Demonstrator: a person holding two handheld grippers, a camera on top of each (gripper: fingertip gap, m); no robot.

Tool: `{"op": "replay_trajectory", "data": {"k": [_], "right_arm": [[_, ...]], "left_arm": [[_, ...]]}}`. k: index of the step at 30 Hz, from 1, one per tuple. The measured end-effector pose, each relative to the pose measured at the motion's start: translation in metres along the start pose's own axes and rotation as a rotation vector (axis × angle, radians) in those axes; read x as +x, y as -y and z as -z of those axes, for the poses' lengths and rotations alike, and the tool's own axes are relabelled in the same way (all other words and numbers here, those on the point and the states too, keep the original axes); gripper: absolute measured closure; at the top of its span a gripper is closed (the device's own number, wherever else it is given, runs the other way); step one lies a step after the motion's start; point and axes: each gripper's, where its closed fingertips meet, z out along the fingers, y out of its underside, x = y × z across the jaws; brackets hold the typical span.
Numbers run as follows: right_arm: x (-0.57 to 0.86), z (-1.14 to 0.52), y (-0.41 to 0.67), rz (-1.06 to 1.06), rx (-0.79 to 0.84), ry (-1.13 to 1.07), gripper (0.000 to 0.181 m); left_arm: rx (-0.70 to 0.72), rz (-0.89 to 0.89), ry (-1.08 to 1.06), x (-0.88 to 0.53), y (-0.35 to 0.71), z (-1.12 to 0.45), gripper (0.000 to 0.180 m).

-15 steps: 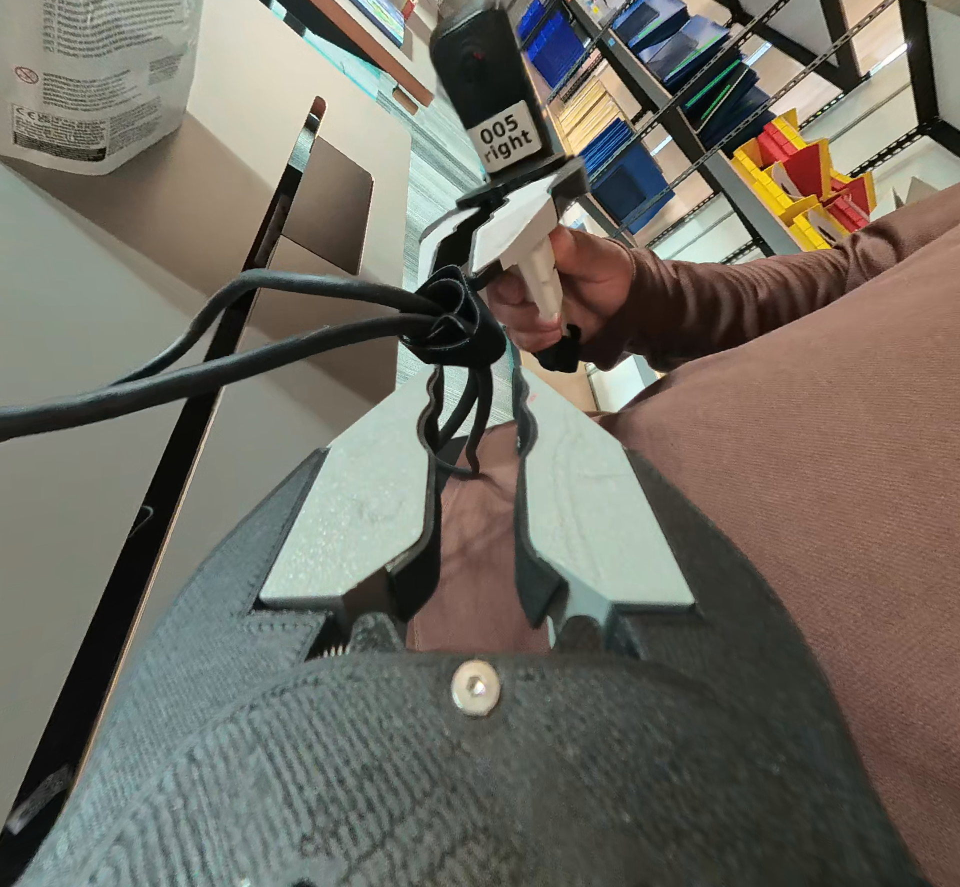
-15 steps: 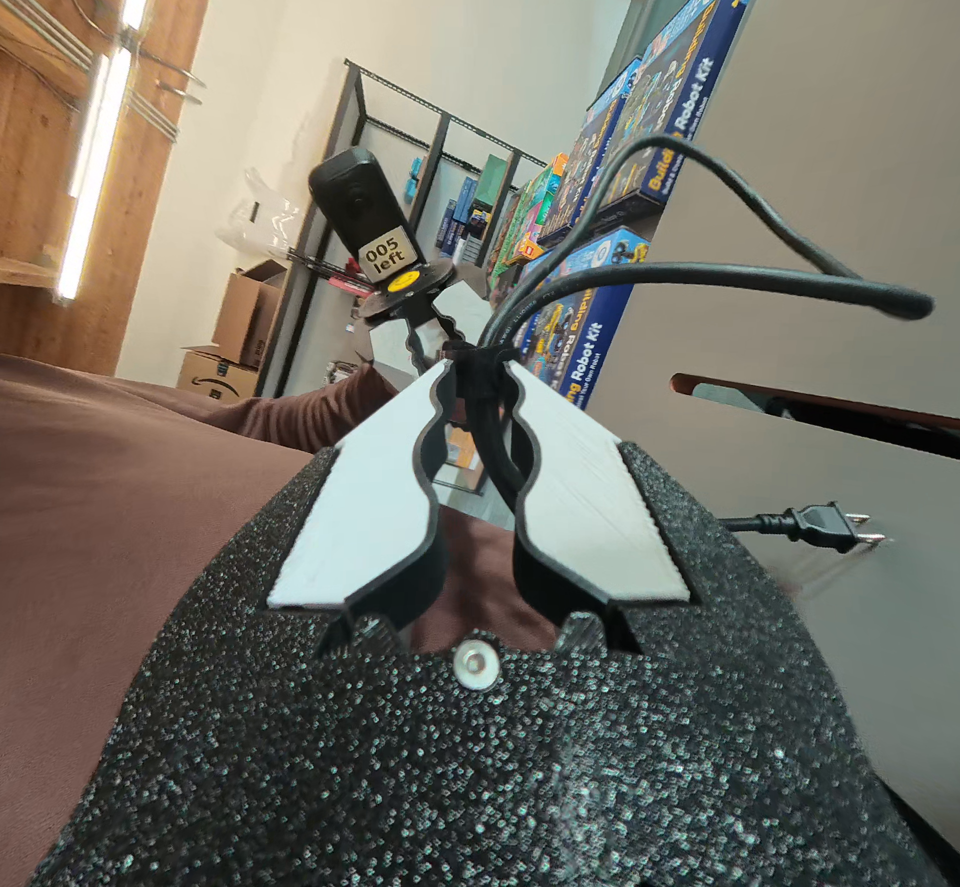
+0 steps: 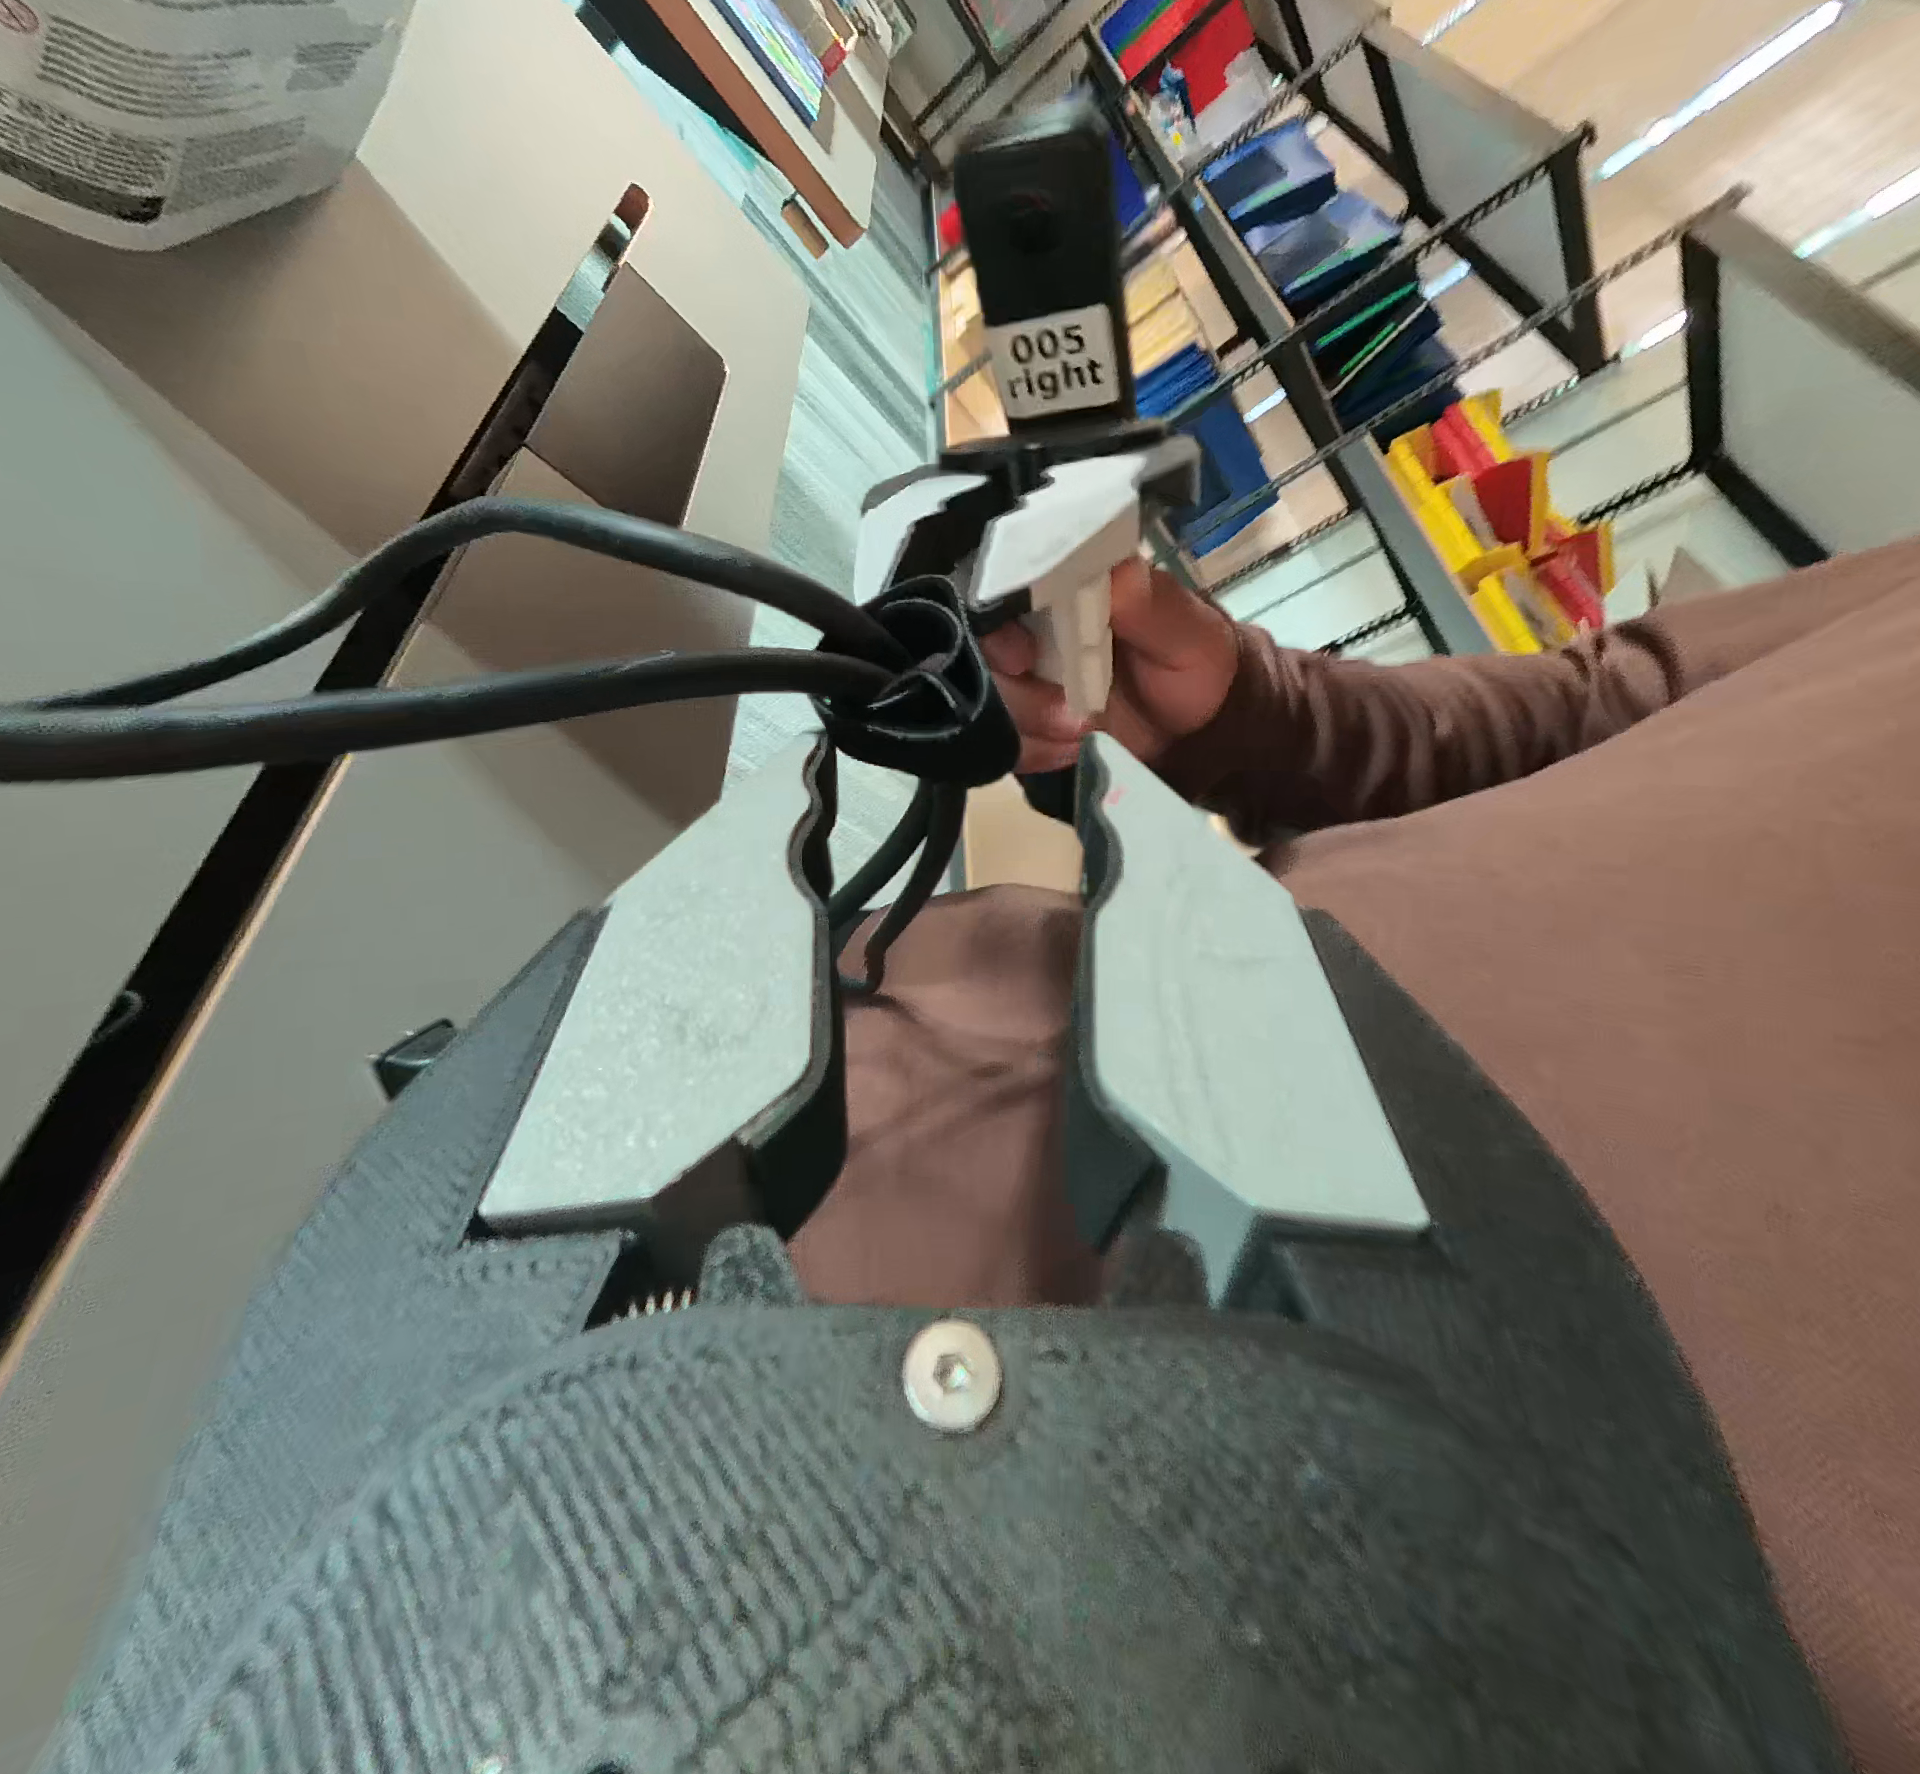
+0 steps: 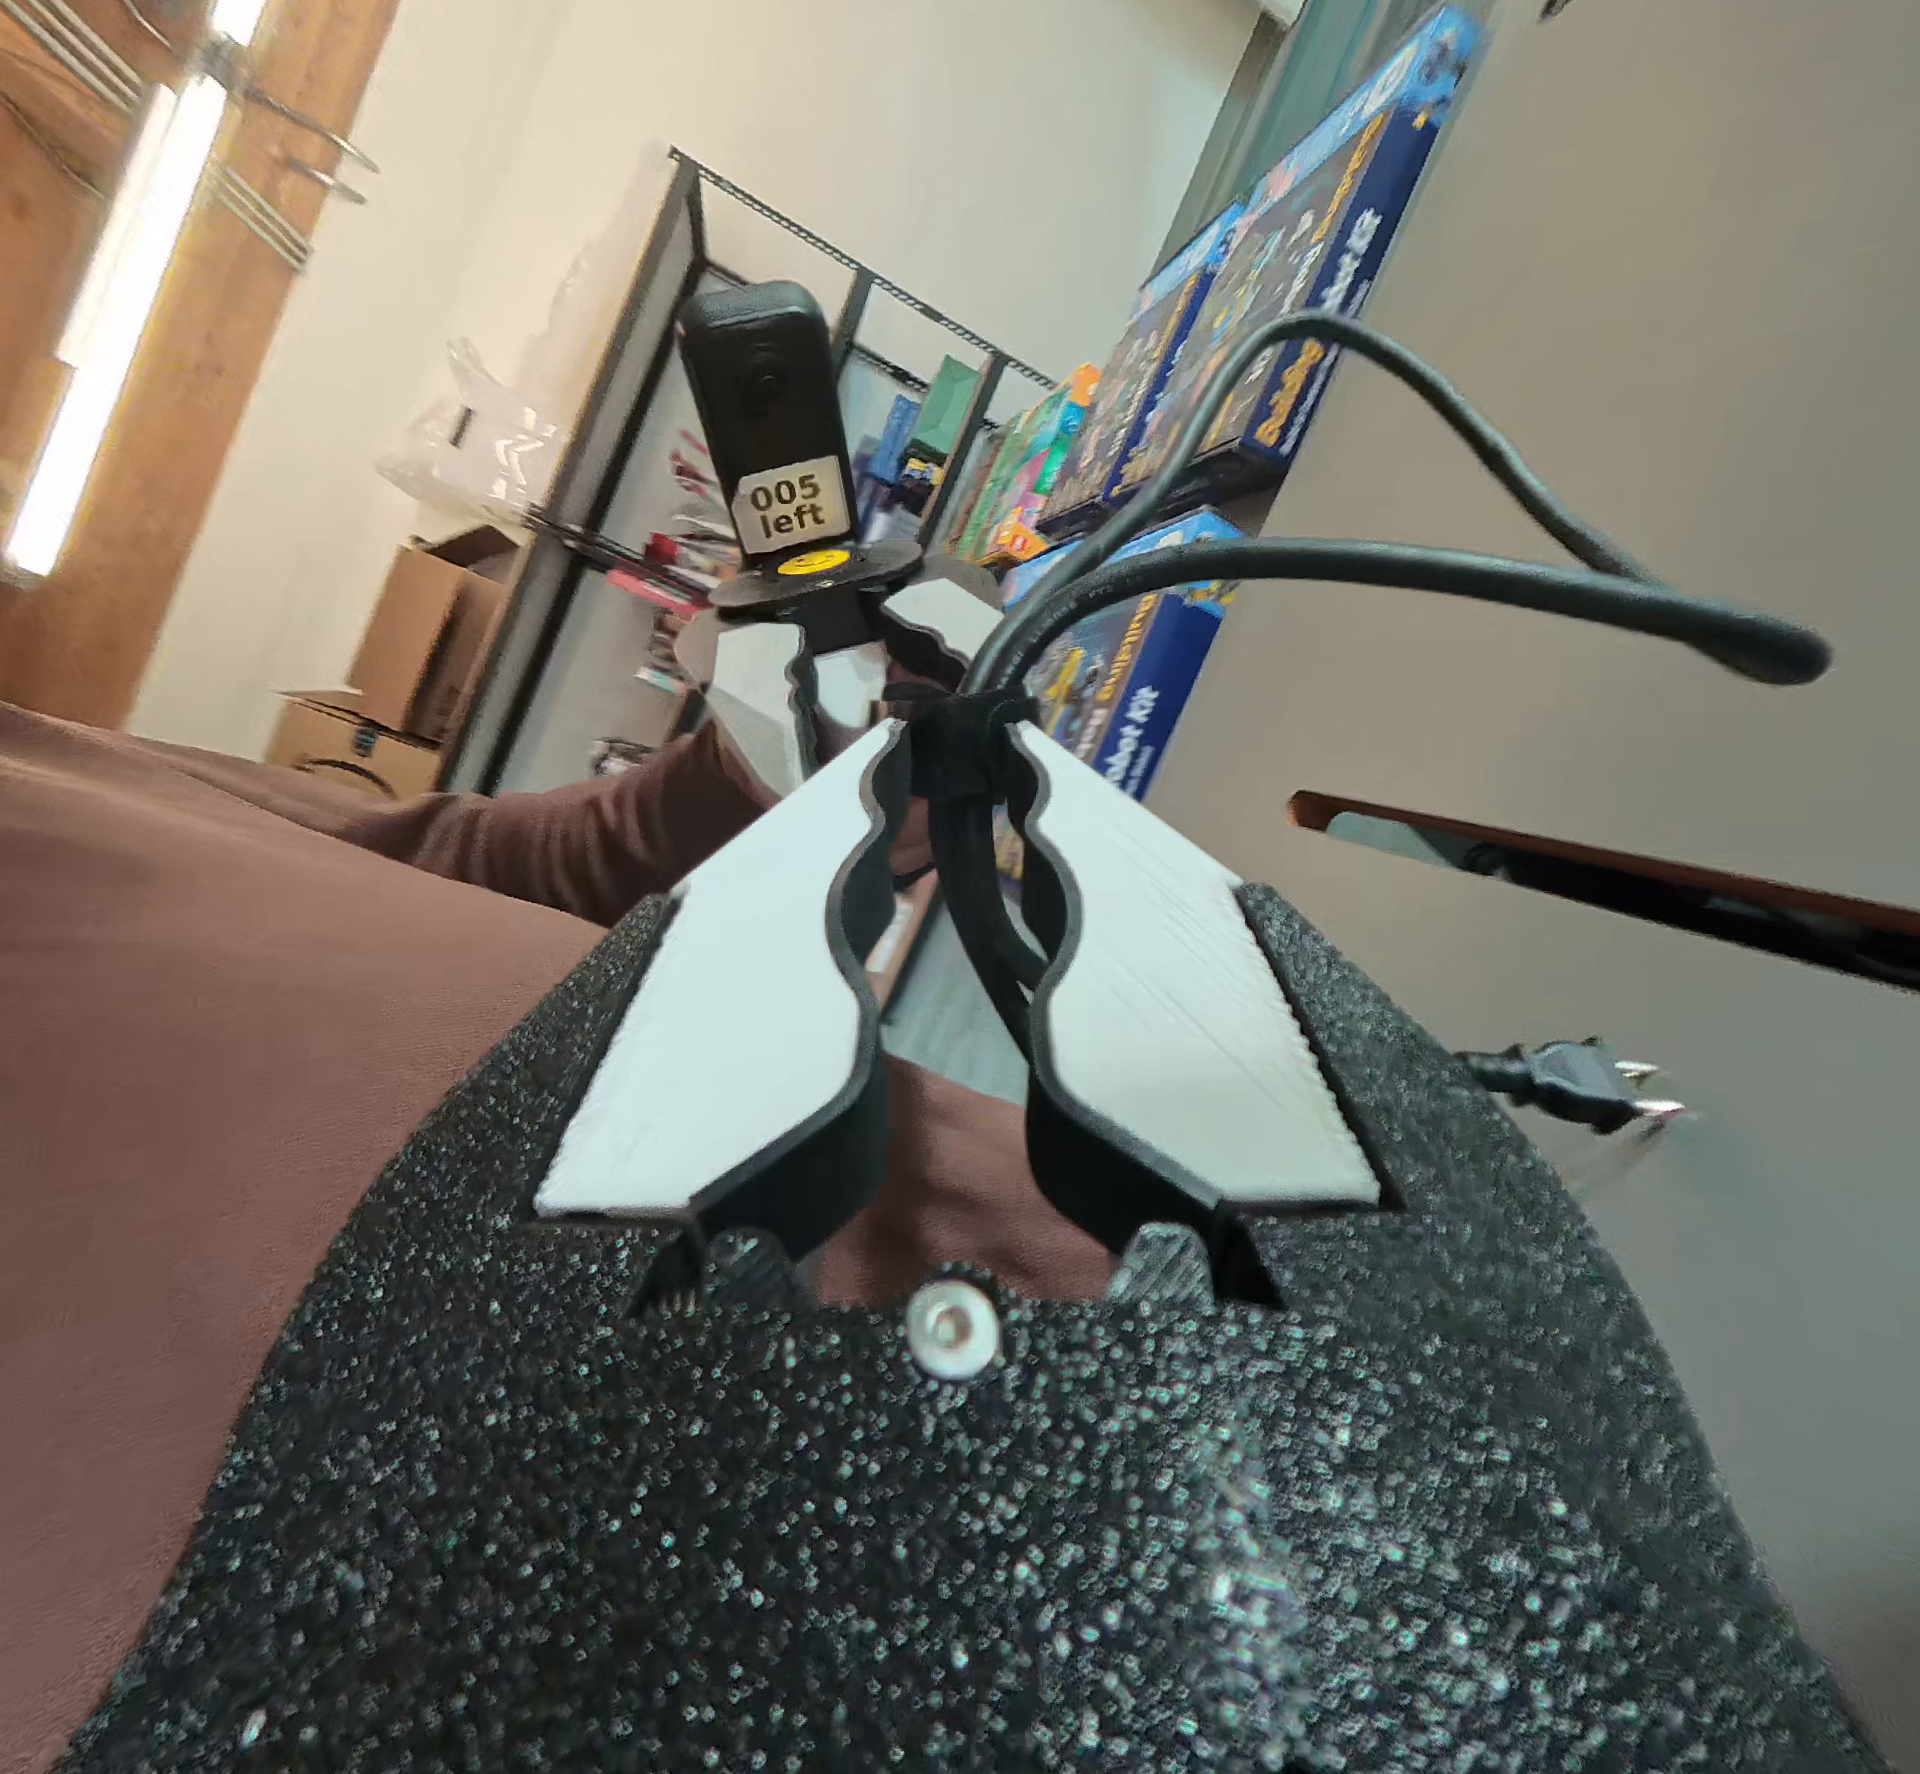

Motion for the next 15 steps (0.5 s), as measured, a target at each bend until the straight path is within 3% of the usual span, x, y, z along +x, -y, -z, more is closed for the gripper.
{"op": "replay_trajectory", "data": {"k": [3,7,11,15], "right_arm": [[-0.005,0.001,0.002,0.178,-0.01,-0.085,0.165],[-0.015,0.002,0.003,0.395,-0.054,-0.166,0.164],[-0.015,0.005,-0.008,0.458,-0.131,-0.17,0.163],[-0.013,0.01,-0.014,0.341,-0.156,-0.081,0.151]], "left_arm": [[0.034,0.072,0.017,-0.007,0.003,-0.004,0.149],[0.036,-0.075,0.045,-0.002,0.004,-0.007,0.155],[-0.085,-0.526,0.248,-0.003,-0.002,-0.005,0.157],[-0.215,-0.907,0.389,-0.002,-0.002,-0.005,0.158]]}}
